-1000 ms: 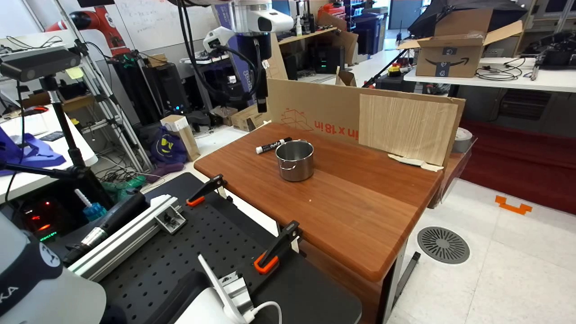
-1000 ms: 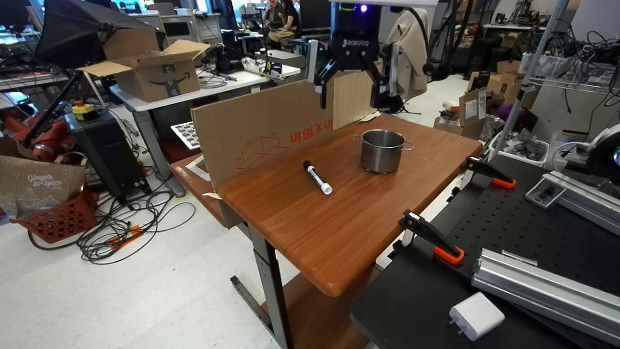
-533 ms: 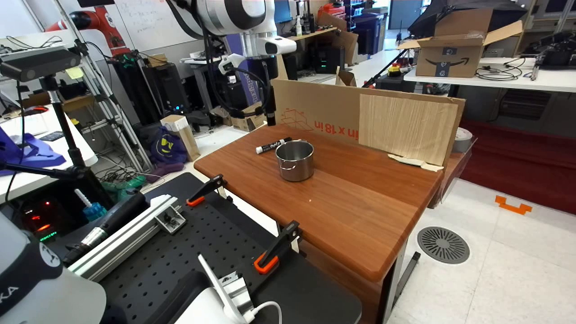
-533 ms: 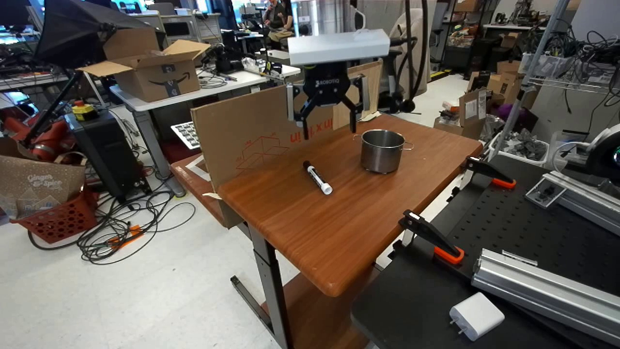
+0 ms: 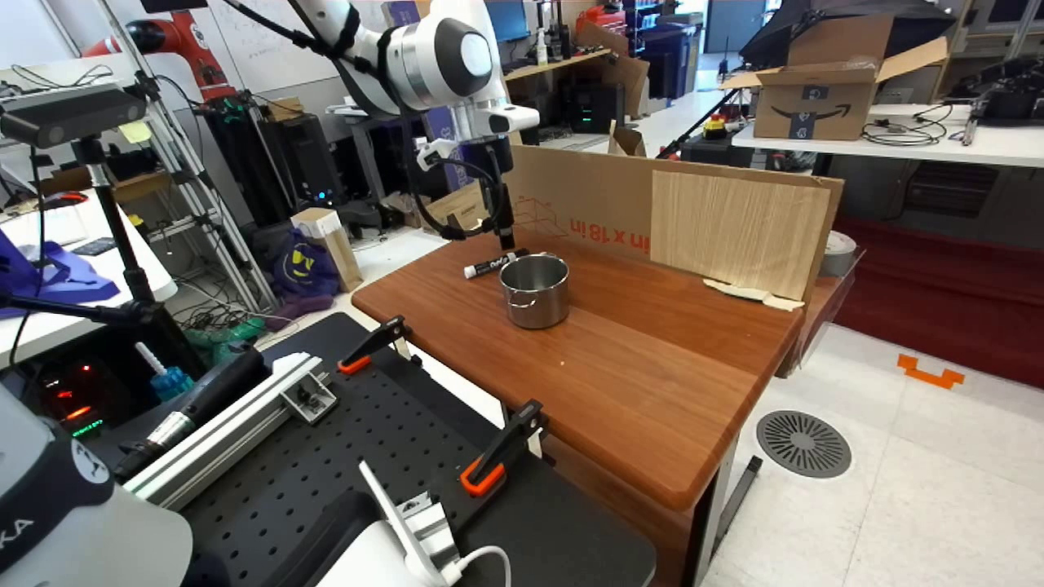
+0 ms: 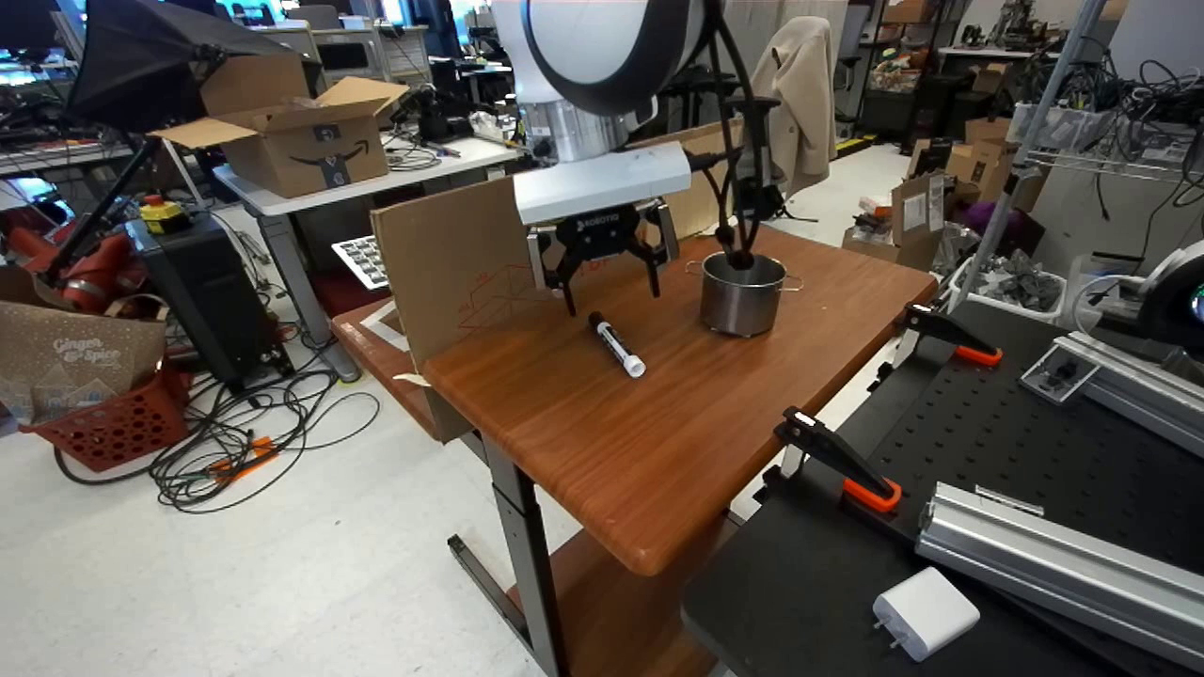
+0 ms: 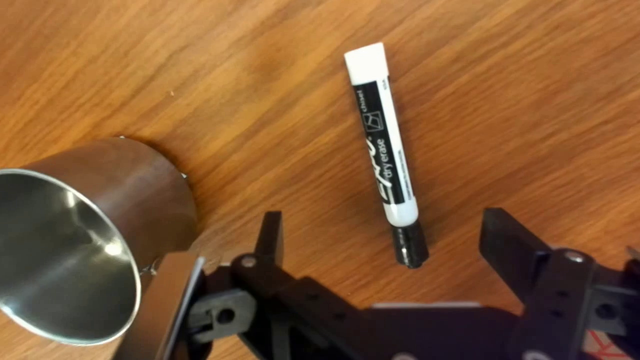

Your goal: Pick up the black marker from the table and place it in the pot

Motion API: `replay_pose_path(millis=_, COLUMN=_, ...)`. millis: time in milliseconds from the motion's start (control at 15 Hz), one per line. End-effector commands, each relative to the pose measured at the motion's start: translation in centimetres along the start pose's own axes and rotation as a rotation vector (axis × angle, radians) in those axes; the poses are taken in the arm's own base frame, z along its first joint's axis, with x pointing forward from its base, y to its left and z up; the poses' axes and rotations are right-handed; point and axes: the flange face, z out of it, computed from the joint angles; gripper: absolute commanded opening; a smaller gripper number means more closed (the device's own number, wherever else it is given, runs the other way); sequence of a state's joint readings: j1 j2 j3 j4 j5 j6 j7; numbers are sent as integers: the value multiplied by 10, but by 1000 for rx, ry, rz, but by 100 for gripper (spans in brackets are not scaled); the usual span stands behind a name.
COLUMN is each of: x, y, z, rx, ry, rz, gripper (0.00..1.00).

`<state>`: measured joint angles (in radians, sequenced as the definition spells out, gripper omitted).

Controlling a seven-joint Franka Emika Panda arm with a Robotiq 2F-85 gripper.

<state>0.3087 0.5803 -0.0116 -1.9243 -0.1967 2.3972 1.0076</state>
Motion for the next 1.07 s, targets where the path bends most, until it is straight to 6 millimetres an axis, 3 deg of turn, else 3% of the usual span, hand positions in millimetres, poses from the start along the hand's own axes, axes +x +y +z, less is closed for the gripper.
replay_pose_path(millis=0, x=9, y=-16, z=11, rx=-28, ry=49, rz=-6, gripper=100)
replay_pose_path(millis=467, x=18, y=-27, z=34, rx=-63, ry=62, rz=-20, gripper=100)
replay_pose_path(millis=533, x=19, y=-28, z=36, rx=-65, ry=63, rz=-21, gripper=93)
replay_pose_path(millis=600, x=20, y=-29, z=38, rx=-71, ry=66, rz=-26, gripper=72)
replay_pose_path(millis=733, x=21, y=-31, z=38, rx=-78, ry=69, rz=-36, gripper=67)
replay_pose_path(millis=1000, x=21, y=-35, z=36, rx=-75, ry=74, rz=-46, gripper=37)
